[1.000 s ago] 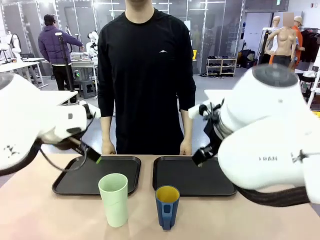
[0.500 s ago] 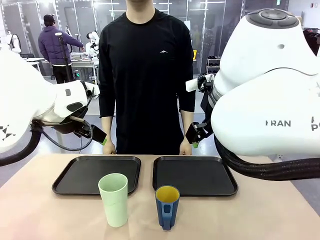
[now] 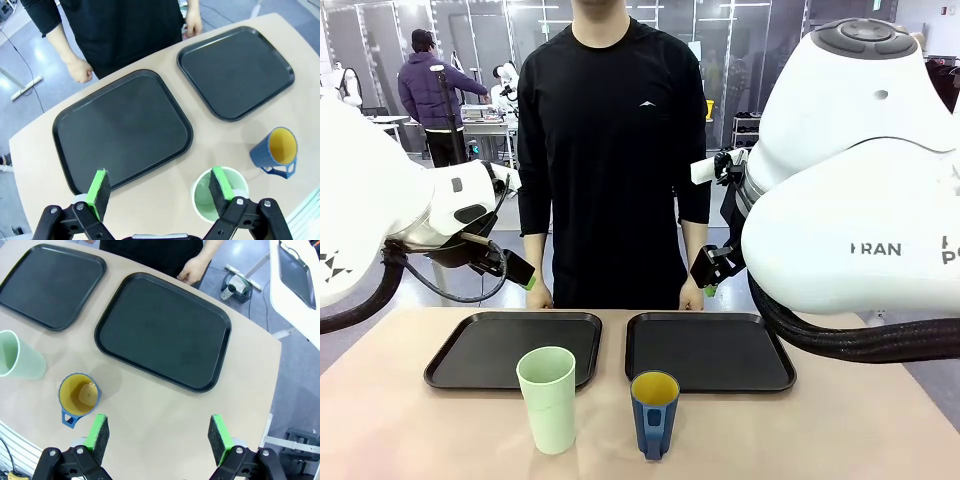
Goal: Sort and store the cups by type.
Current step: Pick up the Reusable plastic cup.
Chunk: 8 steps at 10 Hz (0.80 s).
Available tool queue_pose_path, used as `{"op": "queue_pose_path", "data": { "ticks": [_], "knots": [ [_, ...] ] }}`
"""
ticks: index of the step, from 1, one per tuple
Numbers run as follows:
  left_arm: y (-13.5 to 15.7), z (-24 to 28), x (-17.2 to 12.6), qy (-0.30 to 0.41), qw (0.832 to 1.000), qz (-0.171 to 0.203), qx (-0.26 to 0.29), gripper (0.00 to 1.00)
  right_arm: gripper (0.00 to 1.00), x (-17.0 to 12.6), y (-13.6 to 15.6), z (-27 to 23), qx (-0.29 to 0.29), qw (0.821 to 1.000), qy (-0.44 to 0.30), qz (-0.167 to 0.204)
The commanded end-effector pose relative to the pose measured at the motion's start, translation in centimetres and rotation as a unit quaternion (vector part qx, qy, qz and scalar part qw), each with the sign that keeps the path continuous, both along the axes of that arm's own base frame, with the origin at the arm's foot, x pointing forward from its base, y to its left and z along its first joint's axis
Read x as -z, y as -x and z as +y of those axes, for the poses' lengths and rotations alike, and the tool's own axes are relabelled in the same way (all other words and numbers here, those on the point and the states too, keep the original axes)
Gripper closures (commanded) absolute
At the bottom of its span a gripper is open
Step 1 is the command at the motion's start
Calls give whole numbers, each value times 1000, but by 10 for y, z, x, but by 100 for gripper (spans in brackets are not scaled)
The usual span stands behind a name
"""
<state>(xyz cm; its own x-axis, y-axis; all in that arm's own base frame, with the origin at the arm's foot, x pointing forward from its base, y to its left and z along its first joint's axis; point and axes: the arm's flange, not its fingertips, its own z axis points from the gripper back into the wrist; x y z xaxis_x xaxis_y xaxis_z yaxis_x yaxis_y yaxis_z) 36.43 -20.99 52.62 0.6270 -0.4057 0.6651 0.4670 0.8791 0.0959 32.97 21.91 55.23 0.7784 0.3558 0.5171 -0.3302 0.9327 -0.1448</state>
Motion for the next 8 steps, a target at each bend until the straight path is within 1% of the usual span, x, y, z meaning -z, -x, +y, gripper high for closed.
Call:
{"op": "queue_pose_path", "data": {
  "ticks": [1,2,4,5,6,7,8],
  "knots": [
    [0,0,0,0,1000,0,0,0,0,-1,-1,-1,1,1000,0,1],
    [-18,6,6,-1,1000,17,-3,0,0,0,0,0,0,1000,0,0],
    [-35,48,5,8,999,6,-52,0,0,2,-21,-25,51,998,-22,4],
    [-44,71,5,17,997,13,-78,0,0,3,-32,-40,76,997,-25,11],
    [-57,96,8,36,994,16,-102,0,0,6,-44,-57,98,995,-21,22],
    [-74,124,15,54,991,22,-116,0,0,11,-64,-77,119,992,-20,38],
    [-92,150,25,73,986,51,-142,0,0,17,-83,-94,115,990,-42,66]
  ]
}}
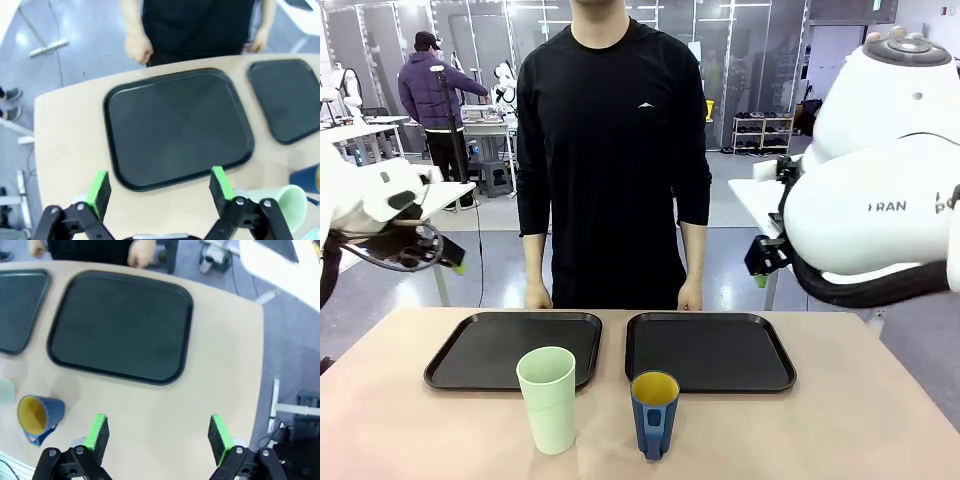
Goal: Sort and store the cups by type.
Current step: Pick up the Reusable plastic cup.
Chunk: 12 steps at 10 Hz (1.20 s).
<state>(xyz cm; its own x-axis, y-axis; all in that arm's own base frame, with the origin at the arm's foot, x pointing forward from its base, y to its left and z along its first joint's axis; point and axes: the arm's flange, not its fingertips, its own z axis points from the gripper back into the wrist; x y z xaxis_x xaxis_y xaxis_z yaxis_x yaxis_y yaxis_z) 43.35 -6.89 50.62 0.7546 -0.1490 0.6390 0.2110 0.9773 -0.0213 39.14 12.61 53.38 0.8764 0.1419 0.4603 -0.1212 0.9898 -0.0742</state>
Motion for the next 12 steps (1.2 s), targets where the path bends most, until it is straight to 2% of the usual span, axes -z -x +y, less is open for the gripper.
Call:
{"op": "queue_pose_path", "data": {
  "ticks": [1,3,6,9,10,11,12],
  "knots": [
    [-39,34,17,45,998,22,-37,0,0,7,-40,-19,16,998,-36,41],
    [-58,70,32,75,994,31,-70,0,0,28,-70,-48,42,996,-59,56],
    [-71,86,42,81,993,45,-79,0,0,52,-94,-64,45,993,-56,93],
    [-75,87,47,69,993,52,-85,0,0,58,-101,-66,44,993,-45,100],
    [-75,86,48,62,994,55,-71,0,0,59,-102,-67,39,993,-47,100],
    [-68,82,48,74,991,52,-94,0,0,63,-96,-62,51,993,-49,95],
    [-68,82,48,74,991,52,-94,0,0,63,-96,-62,51,993,-49,95]
  ]
}}
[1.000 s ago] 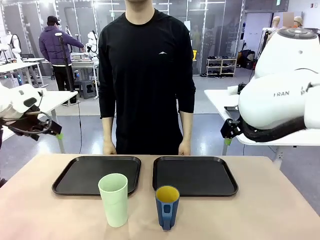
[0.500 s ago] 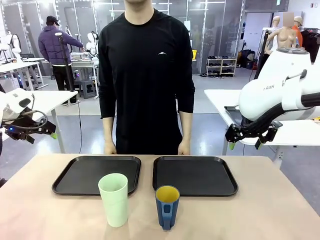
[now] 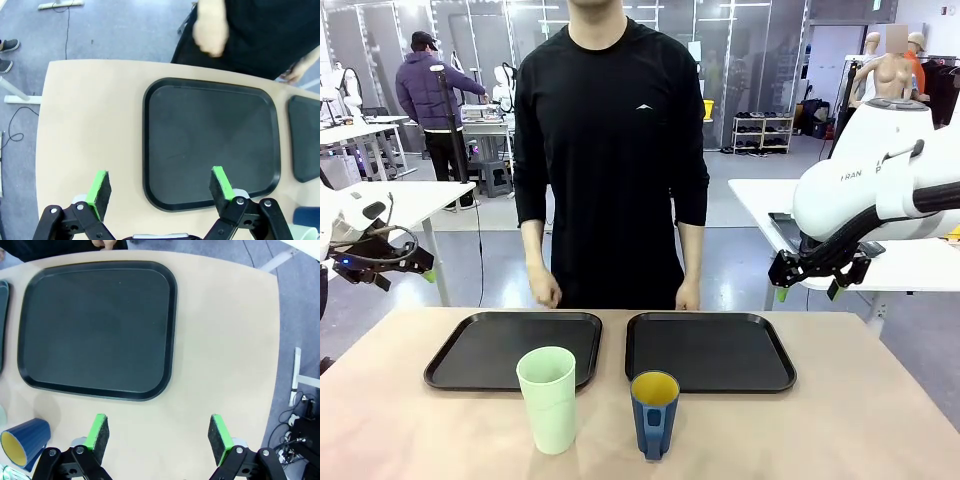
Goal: Sort and store the cups by type.
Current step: Pick up the Reusable plastic cup.
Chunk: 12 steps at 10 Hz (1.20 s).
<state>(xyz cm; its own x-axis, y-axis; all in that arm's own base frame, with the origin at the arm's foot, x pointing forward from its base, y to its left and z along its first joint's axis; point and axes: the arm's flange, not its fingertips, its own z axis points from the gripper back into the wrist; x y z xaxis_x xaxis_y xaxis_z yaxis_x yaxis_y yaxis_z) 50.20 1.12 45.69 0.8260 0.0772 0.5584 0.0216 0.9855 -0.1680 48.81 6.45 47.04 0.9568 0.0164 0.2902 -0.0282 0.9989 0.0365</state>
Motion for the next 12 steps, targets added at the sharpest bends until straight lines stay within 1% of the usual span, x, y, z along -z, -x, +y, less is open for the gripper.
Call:
{"op": "queue_pose_path", "data": {
  "ticks": [1,12],
  "knots": [
    [0,2,-2,6,1000,-2,-4,0,0,-1,1,-1,3,1000,-1,-1],
    [0,2,-2,6,1000,-2,-4,0,0,-1,1,-1,3,1000,-1,-1]
  ]
}}
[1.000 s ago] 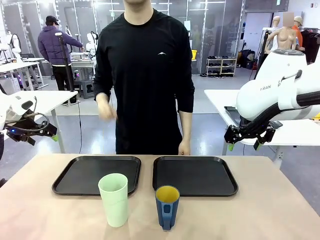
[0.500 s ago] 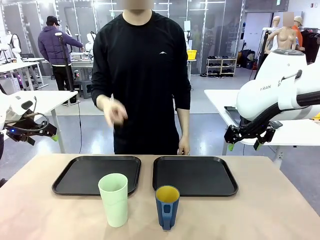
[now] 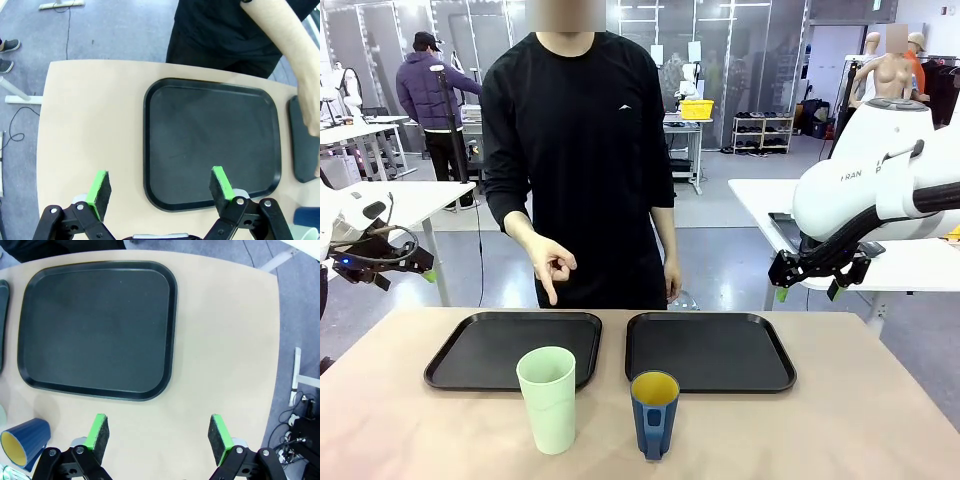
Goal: Sort and store the cups by type.
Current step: Pick up the Reusable plastic cup.
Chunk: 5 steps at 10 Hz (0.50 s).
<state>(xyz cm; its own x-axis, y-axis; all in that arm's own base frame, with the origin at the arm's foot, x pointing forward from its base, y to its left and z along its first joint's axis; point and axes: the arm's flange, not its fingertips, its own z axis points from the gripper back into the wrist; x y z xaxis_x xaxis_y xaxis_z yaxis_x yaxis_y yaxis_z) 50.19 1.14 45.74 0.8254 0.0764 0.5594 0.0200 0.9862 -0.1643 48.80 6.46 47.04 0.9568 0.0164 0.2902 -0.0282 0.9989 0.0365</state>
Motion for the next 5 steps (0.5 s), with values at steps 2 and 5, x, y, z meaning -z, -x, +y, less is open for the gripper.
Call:
{"op": "queue_pose_path", "data": {
  "ticks": [2,5],
  "knots": [
    [0,2,-1,7,1000,-1,-3,0,0,-1,1,-1,3,1000,-1,-1],
    [0,2,-1,7,1000,-1,-3,0,0,-1,1,-1,3,1000,-1,-1]
  ]
}}
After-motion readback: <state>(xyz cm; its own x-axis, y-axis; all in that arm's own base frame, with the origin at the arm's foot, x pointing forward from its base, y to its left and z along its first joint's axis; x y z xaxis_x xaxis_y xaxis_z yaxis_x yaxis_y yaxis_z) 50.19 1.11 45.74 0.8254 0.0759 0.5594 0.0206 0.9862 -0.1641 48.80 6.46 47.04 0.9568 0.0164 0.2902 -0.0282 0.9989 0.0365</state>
